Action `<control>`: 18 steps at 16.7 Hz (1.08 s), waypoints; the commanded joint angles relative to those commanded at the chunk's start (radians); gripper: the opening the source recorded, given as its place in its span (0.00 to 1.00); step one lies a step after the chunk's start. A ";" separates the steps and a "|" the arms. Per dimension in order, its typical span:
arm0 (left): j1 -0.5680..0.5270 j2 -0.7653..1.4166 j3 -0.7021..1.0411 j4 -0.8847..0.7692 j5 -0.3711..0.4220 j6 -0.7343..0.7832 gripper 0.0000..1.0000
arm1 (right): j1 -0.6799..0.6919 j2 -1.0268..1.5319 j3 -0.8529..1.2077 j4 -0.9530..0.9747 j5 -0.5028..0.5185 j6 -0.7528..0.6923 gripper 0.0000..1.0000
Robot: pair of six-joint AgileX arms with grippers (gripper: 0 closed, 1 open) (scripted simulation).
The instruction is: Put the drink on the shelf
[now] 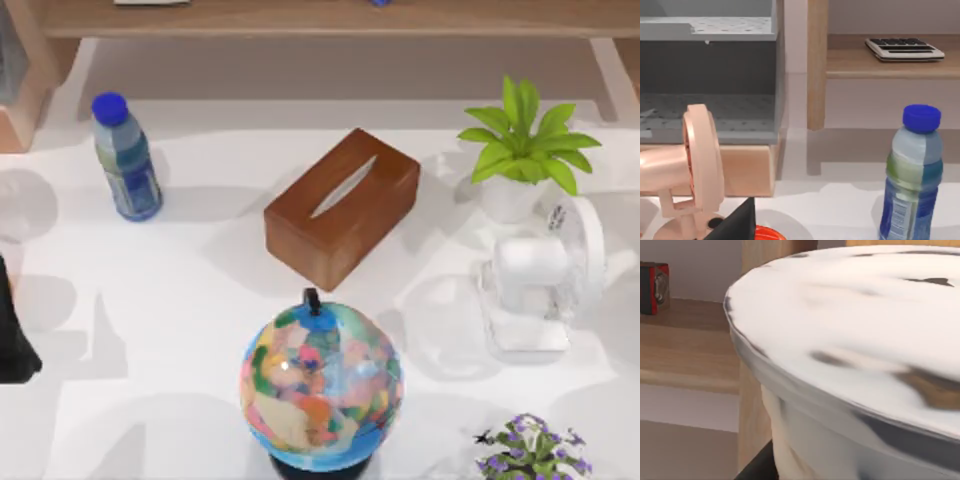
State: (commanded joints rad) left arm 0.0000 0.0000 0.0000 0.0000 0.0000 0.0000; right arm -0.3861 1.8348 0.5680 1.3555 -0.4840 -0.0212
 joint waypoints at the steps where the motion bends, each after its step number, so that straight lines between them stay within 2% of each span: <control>1: 0.000 0.000 0.000 0.000 0.000 0.000 1.00 | 0.053 -0.023 0.026 -0.036 0.027 0.008 0.00; 5: 0.000 0.000 0.000 0.000 0.000 0.000 1.00 | 0.267 -0.095 0.155 -0.214 0.166 0.041 0.00; 10: 0.000 0.000 0.000 0.000 0.000 0.000 1.00 | 0.493 -0.103 0.369 -0.484 0.394 0.065 0.00; 18: 0.000 0.000 0.000 0.000 0.000 0.000 1.00 | 0.708 0.007 0.714 -0.879 0.759 0.072 0.00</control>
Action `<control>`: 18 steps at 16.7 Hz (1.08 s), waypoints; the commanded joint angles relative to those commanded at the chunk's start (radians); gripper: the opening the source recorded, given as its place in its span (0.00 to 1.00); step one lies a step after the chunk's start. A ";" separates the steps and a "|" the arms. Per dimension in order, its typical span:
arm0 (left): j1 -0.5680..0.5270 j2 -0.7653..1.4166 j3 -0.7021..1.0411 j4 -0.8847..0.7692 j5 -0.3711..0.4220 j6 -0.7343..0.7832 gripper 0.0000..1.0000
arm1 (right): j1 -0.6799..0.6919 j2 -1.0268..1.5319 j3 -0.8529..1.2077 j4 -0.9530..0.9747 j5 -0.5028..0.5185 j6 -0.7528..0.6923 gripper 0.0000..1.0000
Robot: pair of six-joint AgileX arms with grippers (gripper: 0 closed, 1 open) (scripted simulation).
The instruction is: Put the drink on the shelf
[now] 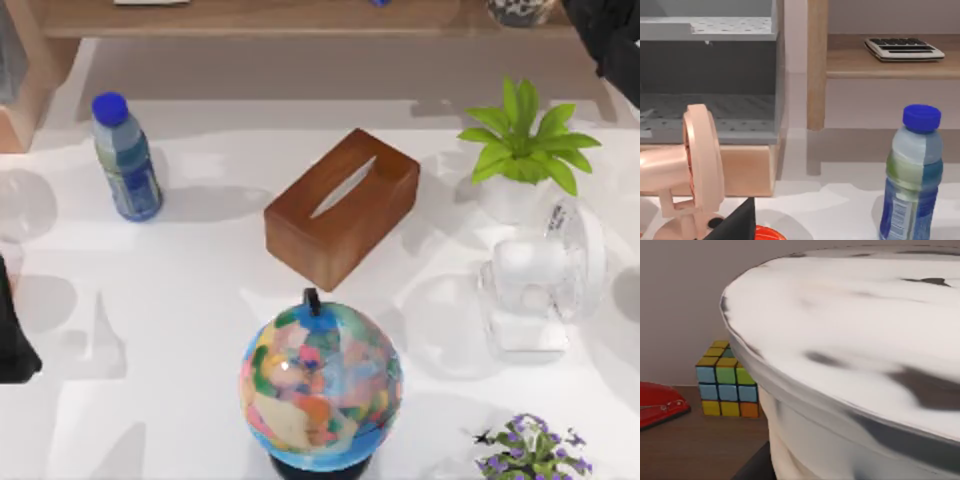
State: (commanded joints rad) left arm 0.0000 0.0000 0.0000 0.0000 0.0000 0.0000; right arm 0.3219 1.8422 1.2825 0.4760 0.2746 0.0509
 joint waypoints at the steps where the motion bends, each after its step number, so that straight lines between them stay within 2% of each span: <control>1: 0.000 0.000 0.000 0.000 0.000 0.000 1.00 | 0.015 0.012 0.035 -0.035 0.034 -0.001 0.00; 6: 0.000 0.000 0.000 0.000 0.000 0.000 1.00 | 0.049 0.041 0.140 -0.127 0.132 -0.003 0.00; 18: 0.000 0.000 0.000 0.000 0.000 0.000 1.00 | 0.031 0.130 0.198 -0.093 0.118 -0.005 0.00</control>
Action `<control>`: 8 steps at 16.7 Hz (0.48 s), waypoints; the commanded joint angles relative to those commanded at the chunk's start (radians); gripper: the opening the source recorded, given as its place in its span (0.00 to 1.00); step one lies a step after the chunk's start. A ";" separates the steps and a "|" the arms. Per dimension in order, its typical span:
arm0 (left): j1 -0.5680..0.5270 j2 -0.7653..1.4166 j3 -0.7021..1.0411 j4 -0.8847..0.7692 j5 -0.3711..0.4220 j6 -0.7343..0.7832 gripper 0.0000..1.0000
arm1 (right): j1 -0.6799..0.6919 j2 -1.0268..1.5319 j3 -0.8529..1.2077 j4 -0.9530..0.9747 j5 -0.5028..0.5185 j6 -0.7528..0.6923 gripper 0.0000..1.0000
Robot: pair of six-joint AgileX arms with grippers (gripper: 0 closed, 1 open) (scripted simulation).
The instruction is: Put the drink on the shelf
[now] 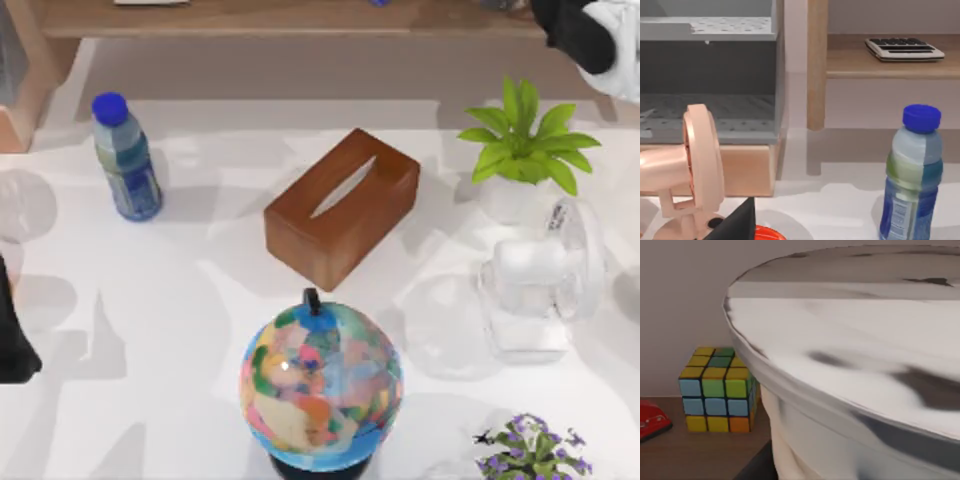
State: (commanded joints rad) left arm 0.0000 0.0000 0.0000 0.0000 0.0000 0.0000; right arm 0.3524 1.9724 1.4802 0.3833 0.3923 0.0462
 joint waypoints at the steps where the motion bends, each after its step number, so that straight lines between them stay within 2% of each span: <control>1: 0.000 0.000 0.000 0.000 0.000 0.000 1.00 | -0.001 0.015 0.009 0.005 -0.003 -0.002 0.00; 8: 0.000 0.000 0.000 0.000 0.000 0.000 1.00 | -0.013 0.075 0.046 0.028 -0.013 -0.003 0.00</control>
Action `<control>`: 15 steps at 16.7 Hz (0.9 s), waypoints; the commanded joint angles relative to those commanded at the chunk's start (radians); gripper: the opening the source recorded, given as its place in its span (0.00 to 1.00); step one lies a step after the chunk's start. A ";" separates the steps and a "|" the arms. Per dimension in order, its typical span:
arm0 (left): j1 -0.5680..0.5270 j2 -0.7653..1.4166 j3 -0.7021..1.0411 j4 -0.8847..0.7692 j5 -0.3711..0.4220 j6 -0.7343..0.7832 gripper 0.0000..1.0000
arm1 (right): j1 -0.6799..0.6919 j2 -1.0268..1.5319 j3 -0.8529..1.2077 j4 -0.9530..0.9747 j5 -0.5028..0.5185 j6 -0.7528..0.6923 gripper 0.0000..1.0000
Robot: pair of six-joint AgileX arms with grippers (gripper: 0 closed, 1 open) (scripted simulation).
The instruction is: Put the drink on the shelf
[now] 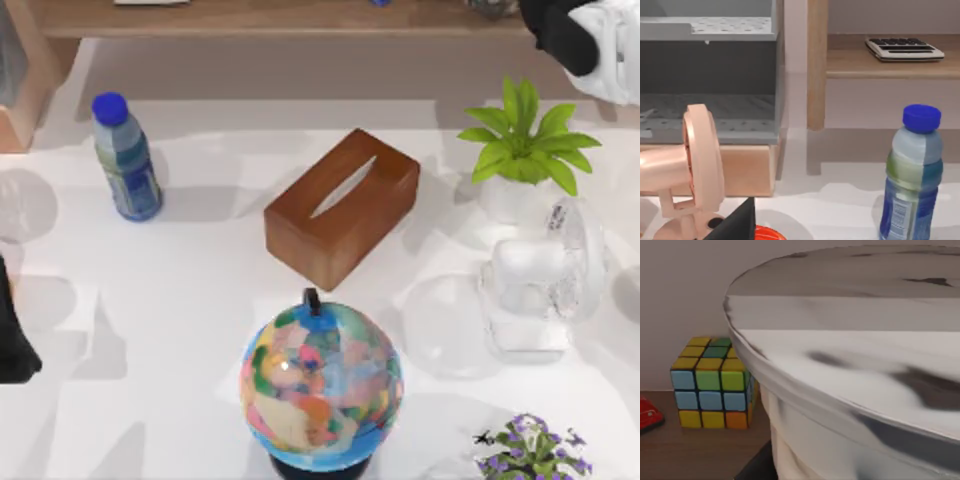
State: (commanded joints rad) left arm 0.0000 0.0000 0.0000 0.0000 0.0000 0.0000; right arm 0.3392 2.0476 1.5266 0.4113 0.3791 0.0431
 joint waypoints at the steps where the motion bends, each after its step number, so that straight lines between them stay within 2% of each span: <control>1: 0.000 0.000 0.000 0.000 0.000 0.000 1.00 | 0.000 0.000 0.000 0.000 0.000 0.000 0.00; 14: 0.000 0.000 0.000 0.000 0.000 0.000 1.00 | 0.000 0.000 0.000 0.000 0.000 0.000 0.98; 15: 0.000 0.000 0.000 0.000 0.000 0.000 1.00 | 0.000 0.000 0.000 0.000 0.000 0.000 1.00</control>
State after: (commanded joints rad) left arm 0.0000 0.0000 0.0000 0.0000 0.0000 0.0000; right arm 0.3392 2.0476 1.5266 0.4113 0.3791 0.0431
